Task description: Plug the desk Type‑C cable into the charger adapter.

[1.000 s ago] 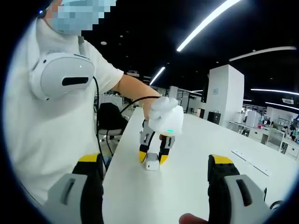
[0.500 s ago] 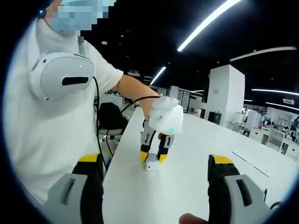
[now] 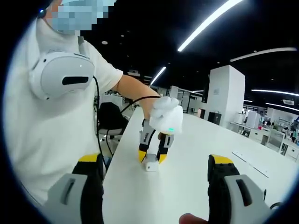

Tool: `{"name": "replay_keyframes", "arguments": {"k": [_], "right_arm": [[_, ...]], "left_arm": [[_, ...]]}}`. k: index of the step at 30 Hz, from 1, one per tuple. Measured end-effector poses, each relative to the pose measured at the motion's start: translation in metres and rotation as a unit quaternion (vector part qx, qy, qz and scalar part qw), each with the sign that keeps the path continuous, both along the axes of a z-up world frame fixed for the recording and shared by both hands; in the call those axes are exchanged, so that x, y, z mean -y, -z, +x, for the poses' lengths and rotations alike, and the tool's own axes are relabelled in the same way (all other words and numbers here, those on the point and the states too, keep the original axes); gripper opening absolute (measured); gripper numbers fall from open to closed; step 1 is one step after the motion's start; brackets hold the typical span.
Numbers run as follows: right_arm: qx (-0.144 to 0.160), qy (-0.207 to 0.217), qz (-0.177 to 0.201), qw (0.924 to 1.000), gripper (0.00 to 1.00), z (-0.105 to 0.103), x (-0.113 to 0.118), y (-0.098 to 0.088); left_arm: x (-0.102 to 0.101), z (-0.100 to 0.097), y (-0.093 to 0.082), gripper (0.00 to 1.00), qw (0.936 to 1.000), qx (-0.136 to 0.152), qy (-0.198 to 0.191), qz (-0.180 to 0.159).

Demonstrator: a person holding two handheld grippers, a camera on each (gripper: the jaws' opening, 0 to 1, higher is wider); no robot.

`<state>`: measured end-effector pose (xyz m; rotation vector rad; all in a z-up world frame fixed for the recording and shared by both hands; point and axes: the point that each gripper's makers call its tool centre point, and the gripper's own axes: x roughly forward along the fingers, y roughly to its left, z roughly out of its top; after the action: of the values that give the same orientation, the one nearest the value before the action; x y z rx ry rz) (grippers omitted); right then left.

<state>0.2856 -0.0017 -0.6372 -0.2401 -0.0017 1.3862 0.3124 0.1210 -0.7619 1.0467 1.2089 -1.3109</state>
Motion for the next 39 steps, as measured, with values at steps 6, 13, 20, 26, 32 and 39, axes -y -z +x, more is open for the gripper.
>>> {"name": "replay_keyframes", "arguments": {"k": [6, 13, 20, 26, 32, 39], "right_arm": [[0.001, -0.001, 0.000, 1.0000, 0.94, 0.000, -0.001, -0.001], [0.002, -0.005, -0.003, 1.0000, 0.94, 0.001, -0.005, -0.001], [0.001, -0.005, -0.005, 1.0000, 0.94, 0.000, -0.007, -0.001], [0.000, -0.005, -0.007, 1.0000, 0.94, 0.000, -0.008, -0.001], [-0.002, -0.006, -0.012, 0.9999, 0.94, 0.001, -0.009, 0.000], [-0.003, -0.009, -0.017, 0.9998, 0.94, 0.003, -0.012, -0.001]], "left_arm": [[0.001, -0.002, -0.004, 0.32, 1.0000, 0.002, 0.006, -0.006], [-0.002, 0.003, -0.014, 0.34, 0.9997, 0.012, 0.003, -0.022], [0.000, 0.005, -0.014, 0.34, 0.9991, 0.015, 0.000, -0.040], [0.003, 0.009, -0.018, 0.39, 0.9970, 0.027, -0.003, -0.073], [0.004, 0.010, -0.027, 0.39, 0.9919, 0.031, -0.028, -0.120], [0.001, 0.007, -0.029, 0.39, 0.9867, 0.030, -0.044, -0.154]]}}
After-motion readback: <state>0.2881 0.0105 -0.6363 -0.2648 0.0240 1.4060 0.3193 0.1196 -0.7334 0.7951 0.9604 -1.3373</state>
